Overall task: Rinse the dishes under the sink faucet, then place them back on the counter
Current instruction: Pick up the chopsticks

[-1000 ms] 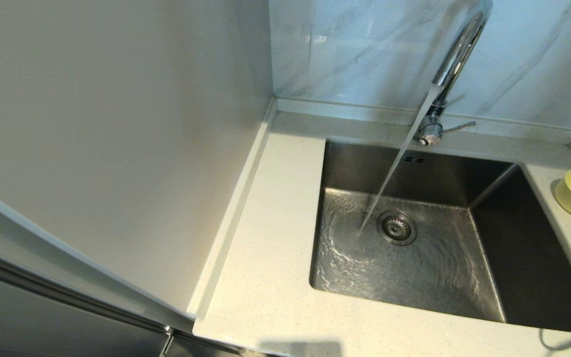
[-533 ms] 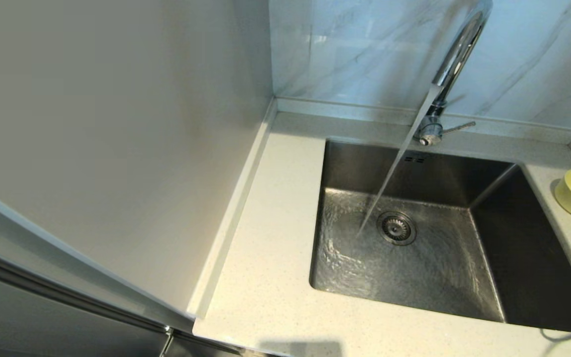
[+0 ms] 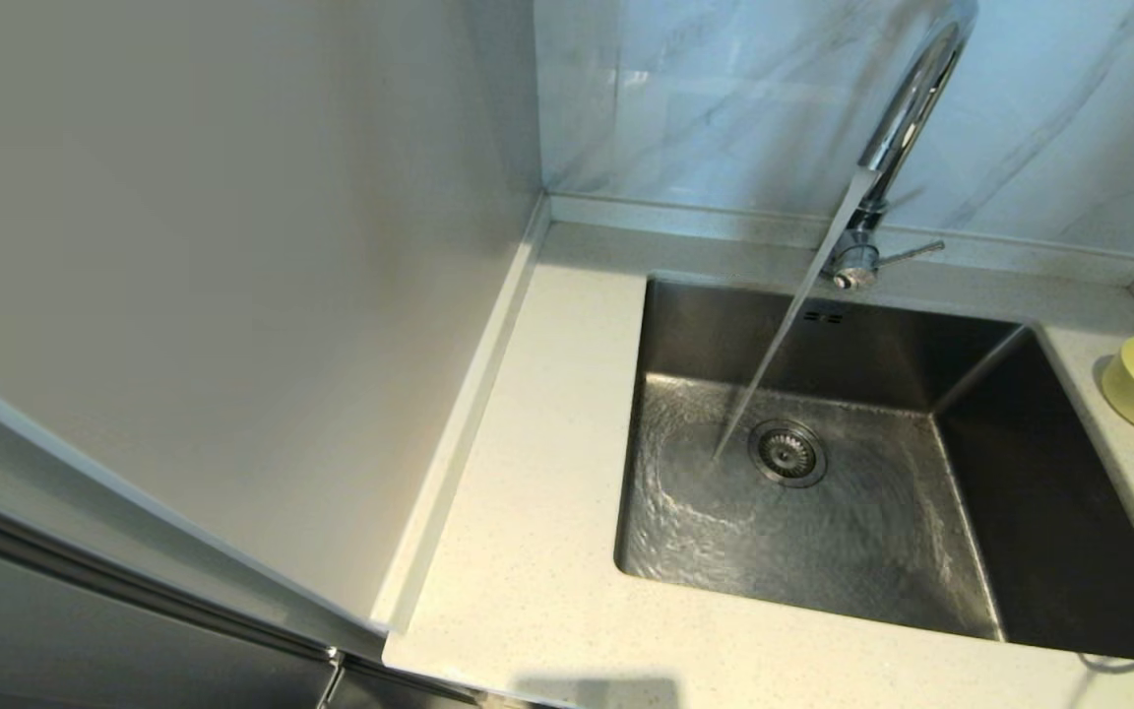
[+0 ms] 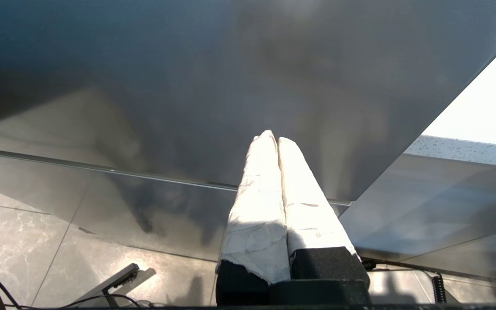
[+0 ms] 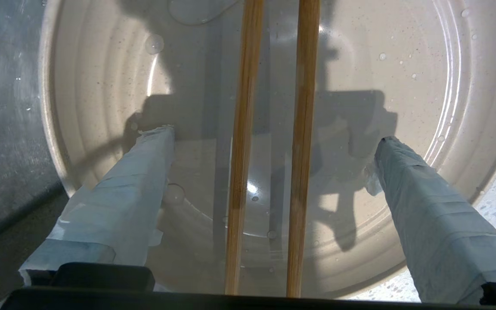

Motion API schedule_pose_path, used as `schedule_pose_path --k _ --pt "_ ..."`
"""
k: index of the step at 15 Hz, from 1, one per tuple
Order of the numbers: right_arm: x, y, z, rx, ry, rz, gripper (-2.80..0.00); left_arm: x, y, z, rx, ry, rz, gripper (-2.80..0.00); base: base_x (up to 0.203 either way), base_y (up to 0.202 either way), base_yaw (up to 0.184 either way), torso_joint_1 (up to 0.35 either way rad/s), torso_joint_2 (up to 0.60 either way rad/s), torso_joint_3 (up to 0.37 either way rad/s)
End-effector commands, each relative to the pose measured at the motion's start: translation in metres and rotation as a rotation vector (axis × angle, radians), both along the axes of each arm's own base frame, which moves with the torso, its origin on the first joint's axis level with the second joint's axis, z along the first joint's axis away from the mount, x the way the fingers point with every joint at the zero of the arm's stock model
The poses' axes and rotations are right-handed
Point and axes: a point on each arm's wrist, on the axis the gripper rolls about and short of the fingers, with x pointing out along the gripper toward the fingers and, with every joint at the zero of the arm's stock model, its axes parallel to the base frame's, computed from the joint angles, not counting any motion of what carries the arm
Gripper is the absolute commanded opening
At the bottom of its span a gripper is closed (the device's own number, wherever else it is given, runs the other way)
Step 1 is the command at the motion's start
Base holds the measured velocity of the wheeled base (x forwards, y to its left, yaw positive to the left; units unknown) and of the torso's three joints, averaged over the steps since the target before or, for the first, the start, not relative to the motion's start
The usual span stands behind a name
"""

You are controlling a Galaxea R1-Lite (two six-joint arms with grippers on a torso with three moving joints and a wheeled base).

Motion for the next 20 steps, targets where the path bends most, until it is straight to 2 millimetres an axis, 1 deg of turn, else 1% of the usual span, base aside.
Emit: schedule_pose_path --k 1,2,15,18,20 --pt "0.0 0.0 -0.002 0.009 0.007 -0.001 0.0 0.0 0.0 0.0 0.0 0.0 0.0 -2.8 0.0 0.0 0.0 0.0 0.0 0.0" --pt "0.0 0.0 -0.003 0.011 0.009 -0.002 -2.8 0.0 0.0 0.0 0.0 0.0 0.0 -2.8 0.0 0.0 0.0 0.0 0.0 0.0" --pt "-0.001 0.001 -0.002 -0.001 -0.006 -0.003 -2.8 0.0 0.0 0.0 0.0 0.0 0.0 -2.8 0.0 0.0 0.0 0.0 0.0 0.0" --pt "-0.007 0.005 0.008 -0.047 -0.054 -0.027 -2.8 0.0 0.0 0.0 0.0 0.0 0.0 -2.8 0.0 0.0 0.0 0.0 0.0 0.0" --pt "-0.014 0.011 0.017 -0.133 -0.1 -0.056 -2.8 0.0 0.0 0.0 0.0 0.0 0.0 -2.8 0.0 0.0 0.0 0.0 0.0 0.0"
